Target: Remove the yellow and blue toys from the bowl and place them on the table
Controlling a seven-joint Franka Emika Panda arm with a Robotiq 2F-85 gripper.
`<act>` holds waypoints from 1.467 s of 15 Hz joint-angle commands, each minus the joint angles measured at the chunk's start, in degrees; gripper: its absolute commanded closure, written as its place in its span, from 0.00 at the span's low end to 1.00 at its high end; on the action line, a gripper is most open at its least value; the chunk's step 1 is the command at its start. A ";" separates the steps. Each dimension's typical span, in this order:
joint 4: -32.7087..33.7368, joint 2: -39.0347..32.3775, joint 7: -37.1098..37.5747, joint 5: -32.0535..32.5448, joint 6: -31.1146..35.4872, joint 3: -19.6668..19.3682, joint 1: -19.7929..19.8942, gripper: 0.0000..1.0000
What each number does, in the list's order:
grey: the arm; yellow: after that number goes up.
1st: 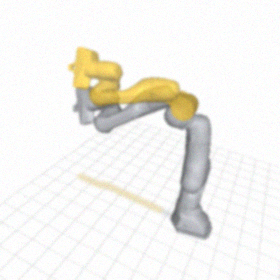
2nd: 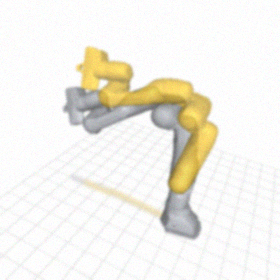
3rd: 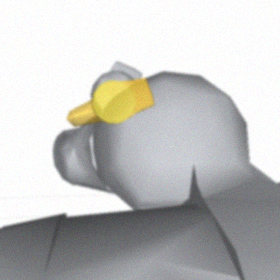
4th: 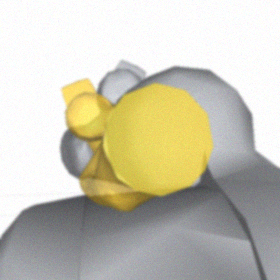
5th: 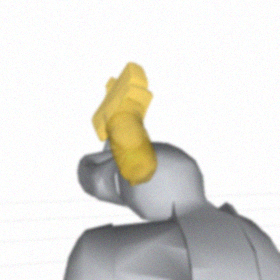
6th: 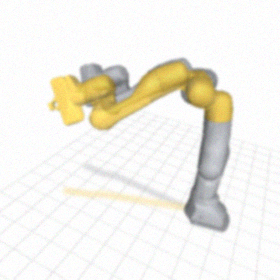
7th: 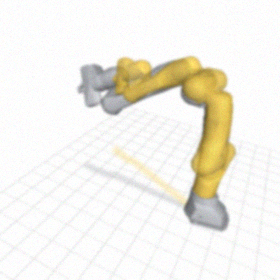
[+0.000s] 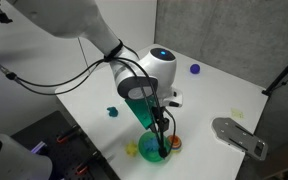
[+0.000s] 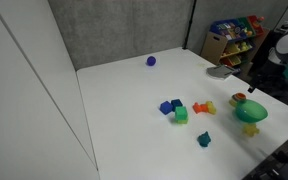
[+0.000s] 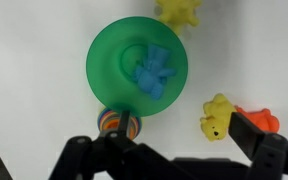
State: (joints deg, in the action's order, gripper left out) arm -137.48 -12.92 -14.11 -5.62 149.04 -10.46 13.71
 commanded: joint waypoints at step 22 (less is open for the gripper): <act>7.40 -21.25 -0.37 -2.83 13.08 8.08 10.72 0.00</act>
State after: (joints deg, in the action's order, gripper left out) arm -131.77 -32.43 -13.93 -7.33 161.34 -3.93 22.53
